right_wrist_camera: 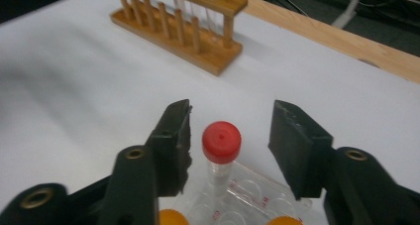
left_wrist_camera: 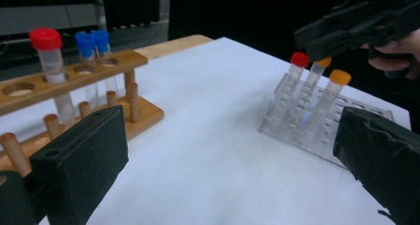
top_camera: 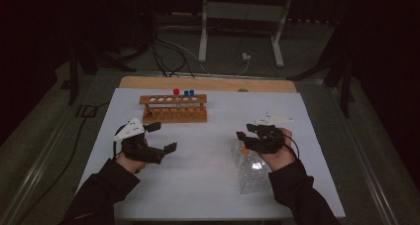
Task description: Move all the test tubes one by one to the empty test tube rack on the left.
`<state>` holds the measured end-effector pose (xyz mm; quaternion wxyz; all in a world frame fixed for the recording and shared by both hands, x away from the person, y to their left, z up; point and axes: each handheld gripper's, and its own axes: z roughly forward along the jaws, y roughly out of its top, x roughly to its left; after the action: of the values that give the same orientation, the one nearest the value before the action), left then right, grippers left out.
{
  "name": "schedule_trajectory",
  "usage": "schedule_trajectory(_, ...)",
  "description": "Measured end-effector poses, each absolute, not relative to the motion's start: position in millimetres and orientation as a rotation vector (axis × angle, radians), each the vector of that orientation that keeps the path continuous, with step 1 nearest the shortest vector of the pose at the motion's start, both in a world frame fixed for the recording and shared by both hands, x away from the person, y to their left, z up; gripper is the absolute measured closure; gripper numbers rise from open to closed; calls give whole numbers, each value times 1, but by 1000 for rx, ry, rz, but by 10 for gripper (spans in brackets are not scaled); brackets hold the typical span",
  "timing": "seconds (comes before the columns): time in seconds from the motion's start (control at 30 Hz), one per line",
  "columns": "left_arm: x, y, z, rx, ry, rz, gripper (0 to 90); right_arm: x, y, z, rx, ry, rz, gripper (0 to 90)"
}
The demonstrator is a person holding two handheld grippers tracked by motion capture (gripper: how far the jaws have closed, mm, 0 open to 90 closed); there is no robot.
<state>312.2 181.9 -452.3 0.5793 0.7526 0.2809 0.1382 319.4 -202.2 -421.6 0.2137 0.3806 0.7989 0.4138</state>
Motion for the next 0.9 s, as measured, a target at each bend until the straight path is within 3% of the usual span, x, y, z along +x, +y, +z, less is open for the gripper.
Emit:
schedule_trajectory(0.3,311,176,-458,1791,639,302,14,323,-193,-430,1068,2249,1075,684)
schedule_trajectory(0.9,308,166,-457,1827,604,262,18,312,-199,-399,1027,2212,1130,701)
